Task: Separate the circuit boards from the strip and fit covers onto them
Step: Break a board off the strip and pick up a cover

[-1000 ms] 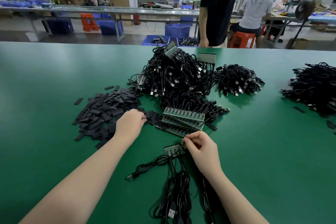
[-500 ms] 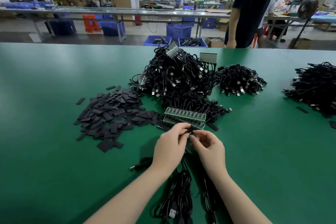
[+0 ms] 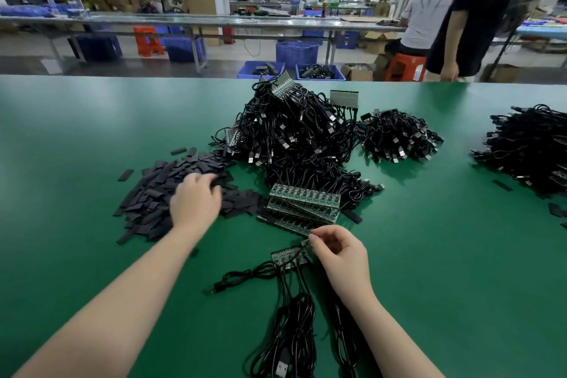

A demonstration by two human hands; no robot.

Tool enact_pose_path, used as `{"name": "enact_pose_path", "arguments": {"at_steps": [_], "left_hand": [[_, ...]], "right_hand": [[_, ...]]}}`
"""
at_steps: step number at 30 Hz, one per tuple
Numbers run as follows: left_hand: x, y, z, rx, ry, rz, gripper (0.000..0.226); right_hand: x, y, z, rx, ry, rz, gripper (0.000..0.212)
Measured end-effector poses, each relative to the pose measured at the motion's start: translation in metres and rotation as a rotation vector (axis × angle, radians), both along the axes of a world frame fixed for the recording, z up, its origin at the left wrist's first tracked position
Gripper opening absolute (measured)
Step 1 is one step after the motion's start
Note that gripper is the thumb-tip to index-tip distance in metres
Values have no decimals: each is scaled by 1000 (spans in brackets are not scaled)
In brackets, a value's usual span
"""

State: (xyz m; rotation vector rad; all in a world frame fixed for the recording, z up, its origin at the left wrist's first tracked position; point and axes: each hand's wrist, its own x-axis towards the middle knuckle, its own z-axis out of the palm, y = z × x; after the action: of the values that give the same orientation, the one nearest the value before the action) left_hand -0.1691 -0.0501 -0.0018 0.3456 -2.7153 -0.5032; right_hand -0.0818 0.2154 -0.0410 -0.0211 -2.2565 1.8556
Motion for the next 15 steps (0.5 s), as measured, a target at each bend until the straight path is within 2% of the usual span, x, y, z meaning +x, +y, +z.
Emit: {"name": "enact_pose_path", "arguments": {"at_steps": [3, 5, 8, 15], "left_hand": [[-12, -44, -2, -96, -292, 151, 43], [-15, -65, -3, -159, -424, 161, 41], [-15, -79, -3, -242, -377, 95, 37], [-16, -85, 0, -208, -278, 65, 22]], "right_hand": [[0, 0, 1, 10, 6, -4, 18], [0, -1, 2, 17, 7, -5, 17], [-2, -1, 1, 35, 11, -5, 18], [-2, -2, 0, 47, 9, -12, 20]]}}
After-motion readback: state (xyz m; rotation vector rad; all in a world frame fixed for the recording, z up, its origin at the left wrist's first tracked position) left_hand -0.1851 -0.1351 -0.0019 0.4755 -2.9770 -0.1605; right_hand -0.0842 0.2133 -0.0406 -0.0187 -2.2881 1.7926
